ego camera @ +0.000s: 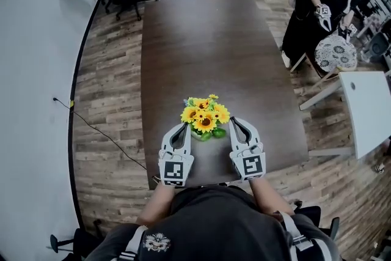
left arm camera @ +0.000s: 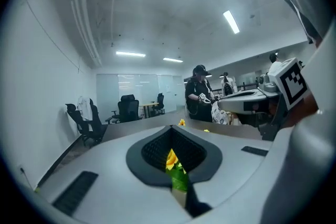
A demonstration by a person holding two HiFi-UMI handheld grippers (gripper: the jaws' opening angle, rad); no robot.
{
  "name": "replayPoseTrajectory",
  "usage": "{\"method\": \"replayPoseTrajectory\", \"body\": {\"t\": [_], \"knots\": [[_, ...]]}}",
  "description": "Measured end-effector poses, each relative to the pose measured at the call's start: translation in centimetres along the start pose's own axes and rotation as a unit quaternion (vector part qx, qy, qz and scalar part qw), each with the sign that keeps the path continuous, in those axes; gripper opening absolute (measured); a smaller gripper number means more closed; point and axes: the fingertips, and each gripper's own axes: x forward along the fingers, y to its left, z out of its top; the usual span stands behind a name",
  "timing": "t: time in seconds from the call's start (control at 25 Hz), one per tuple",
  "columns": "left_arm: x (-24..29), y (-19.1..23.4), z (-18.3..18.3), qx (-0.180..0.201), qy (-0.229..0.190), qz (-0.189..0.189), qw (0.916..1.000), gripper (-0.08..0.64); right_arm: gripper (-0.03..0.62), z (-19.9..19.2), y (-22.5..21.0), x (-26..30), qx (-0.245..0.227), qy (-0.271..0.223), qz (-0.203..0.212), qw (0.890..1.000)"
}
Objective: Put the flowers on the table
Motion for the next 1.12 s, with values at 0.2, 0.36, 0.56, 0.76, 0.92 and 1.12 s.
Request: {"method": "replayPoseTrajectory", "body": {"t": [0.2, 0.36, 0.56, 0.76, 0.92, 1.12], "knots": [[0.2, 0.5, 1.4, 0.005, -0.018, 0.004, 0.9998, 0.008, 0.025, 2.1, 0.5, 0.1, -0.014, -0.015, 0.009, 1.0], [-0.1, 0.2, 1.6, 0.002, -0.021, -0.001, 0.9998, 0.008, 0.025, 3.1, 0.5, 0.0, -0.005, -0.024, 0.007, 1.0], [-0.7, -0.3, 1.9, -0.007, -0.03, -0.009, 0.9995, 0.008, 0.025, 3.3, 0.7, 0.2, -0.003, -0.027, 0.008, 1.0], [-1.0, -0.1, 1.7, -0.004, -0.027, -0.009, 0.9996, 0.008, 0.025, 3.1, 1.2, 0.3, -0.008, -0.024, 0.013, 1.0], [-1.2, -0.2, 1.5, -0.015, -0.014, -0.005, 0.9998, 0.008, 0.025, 3.1, 1.5, 0.2, -0.007, -0.024, 0.015, 1.0], [-1.2, 0.2, 1.7, -0.008, -0.029, -0.01, 0.9995, 0.008, 0.025, 3.3, 1.4, 0.3, -0.011, -0.024, 0.014, 1.0]]}}
